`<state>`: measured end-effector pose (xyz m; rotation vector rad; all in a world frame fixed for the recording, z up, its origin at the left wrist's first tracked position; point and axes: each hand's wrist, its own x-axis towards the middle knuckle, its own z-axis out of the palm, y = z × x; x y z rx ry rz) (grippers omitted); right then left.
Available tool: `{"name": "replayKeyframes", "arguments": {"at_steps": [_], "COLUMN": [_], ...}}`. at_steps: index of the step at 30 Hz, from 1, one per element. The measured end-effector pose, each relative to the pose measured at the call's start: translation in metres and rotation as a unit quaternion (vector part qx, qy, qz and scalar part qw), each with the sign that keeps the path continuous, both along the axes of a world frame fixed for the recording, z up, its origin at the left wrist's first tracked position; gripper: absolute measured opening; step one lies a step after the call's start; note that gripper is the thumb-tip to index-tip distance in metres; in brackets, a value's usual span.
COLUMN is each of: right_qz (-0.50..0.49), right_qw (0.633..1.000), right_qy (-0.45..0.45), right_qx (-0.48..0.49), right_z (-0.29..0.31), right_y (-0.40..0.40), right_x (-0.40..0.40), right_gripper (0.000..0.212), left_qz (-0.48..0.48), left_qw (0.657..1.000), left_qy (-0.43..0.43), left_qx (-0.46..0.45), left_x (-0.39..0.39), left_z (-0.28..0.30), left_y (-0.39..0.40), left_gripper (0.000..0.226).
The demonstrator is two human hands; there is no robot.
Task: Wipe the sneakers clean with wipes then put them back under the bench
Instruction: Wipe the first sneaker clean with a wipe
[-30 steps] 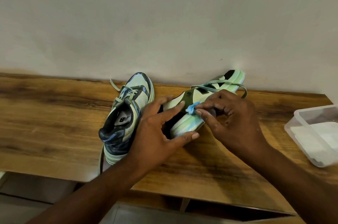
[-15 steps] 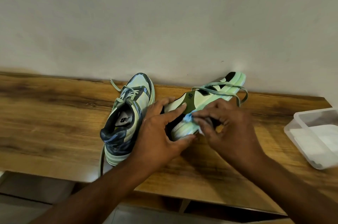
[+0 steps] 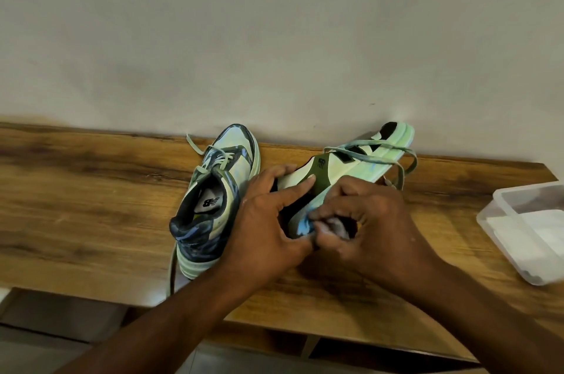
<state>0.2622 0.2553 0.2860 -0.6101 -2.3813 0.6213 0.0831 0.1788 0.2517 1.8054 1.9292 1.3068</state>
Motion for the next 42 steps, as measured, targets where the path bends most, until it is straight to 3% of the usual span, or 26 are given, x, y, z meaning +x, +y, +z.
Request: {"name": "replayKeyframes", "arguments": {"at_steps": [6,12,18,23,29,31,35,42], "right_qz": [-0.163,-0.029,-0.171,-0.038,-0.178,-0.161,-0.033,-0.154], "right_qw": [0.986,0.999,0.983,0.999,0.982,0.985,0.999,0.986], "right_qy": [0.031,-0.001,0.049,0.003,0.064,0.053,0.0,0.04], "right_qx": [0.032,0.016,0.033,0.022,0.01,0.024,0.026,0.043], "right_z": [0.002,0.003,0.003,0.003,0.004,0.001,0.004,0.007], "right_y": [0.032,0.006,0.032,0.004,0.033,0.024,0.002,0.026], "right_x": [0.01,-0.001,0.006,-0.007,0.01,0.002,-0.004,0.013], "right_gripper": [0.019,0.019,0.015,0.017,0.015,0.019,0.022,0.023], "left_qz": [0.004,-0.007,0.001,-0.008,-0.002,-0.004,-0.029,-0.041], "left_qw": [1.0,1.0,1.0,1.0,1.0,1.0,1.0,0.999], "left_qy": [0.006,-0.001,-0.003,-0.009,0.003,0.001,-0.002,-0.007], "left_qx": [-0.004,-0.001,-0.004,0.003,0.004,0.011,-0.004,0.004], "left_x": [0.003,-0.001,0.002,0.001,0.002,0.003,-0.002,-0.004], "left_z": [-0.001,0.002,0.0,0.002,0.0,0.0,0.003,0.003], "left_y": [-0.001,0.0,0.0,0.001,0.001,0.001,0.001,0.005], "left_gripper": [0.081,0.075,0.08,0.076,0.079,0.076,0.076,0.075]}}
